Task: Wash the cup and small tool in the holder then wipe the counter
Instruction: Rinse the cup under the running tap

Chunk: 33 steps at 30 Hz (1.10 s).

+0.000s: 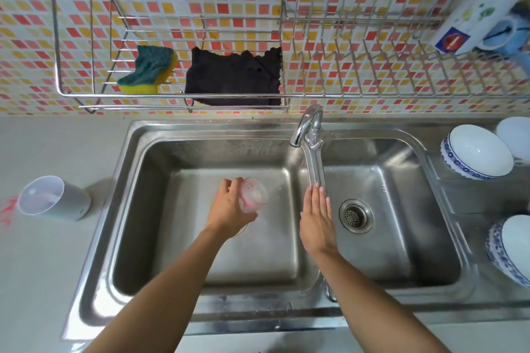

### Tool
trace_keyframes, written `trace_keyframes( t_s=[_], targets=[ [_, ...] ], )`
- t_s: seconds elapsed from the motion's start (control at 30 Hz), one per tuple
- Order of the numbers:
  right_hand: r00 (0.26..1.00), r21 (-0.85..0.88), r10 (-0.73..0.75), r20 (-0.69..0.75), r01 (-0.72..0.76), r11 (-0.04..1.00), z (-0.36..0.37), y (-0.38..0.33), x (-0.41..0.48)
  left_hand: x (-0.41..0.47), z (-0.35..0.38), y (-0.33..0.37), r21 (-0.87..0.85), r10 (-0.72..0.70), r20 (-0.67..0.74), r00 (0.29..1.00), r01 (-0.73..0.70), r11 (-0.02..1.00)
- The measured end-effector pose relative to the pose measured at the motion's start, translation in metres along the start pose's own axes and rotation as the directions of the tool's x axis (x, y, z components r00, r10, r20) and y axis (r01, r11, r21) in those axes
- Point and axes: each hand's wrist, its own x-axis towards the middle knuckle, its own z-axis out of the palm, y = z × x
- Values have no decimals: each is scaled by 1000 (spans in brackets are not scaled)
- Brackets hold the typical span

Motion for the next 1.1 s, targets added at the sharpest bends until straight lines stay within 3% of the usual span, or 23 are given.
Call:
trace_keyframes(
  t_s=[0.2, 0.37, 0.63, 0.87, 1.1],
  targets=[
    [999, -67, 11, 49, -7, 998, 2, -2, 1, -3, 3, -18, 332, 11, 68, 998, -33, 943],
    [998, -87, 18, 54, -14, 996, 3, -3, 0, -3, 3, -25, 491, 49, 79, 996, -82, 867],
    [998, -116, 18, 65, -10, 993, 1, -2, -2, -1, -4, -26, 628, 112, 99, 989, -149, 763],
    [996, -105, 27, 86, -18, 994, 1, 0, -1, -8, -11, -21, 838, 215, 130, 968, -224, 498],
    [991, -84, 26, 130, -16, 996, 0, 3, -1, -25, -20, -24, 847, 304, 74, 950, -220, 483]
  ],
)
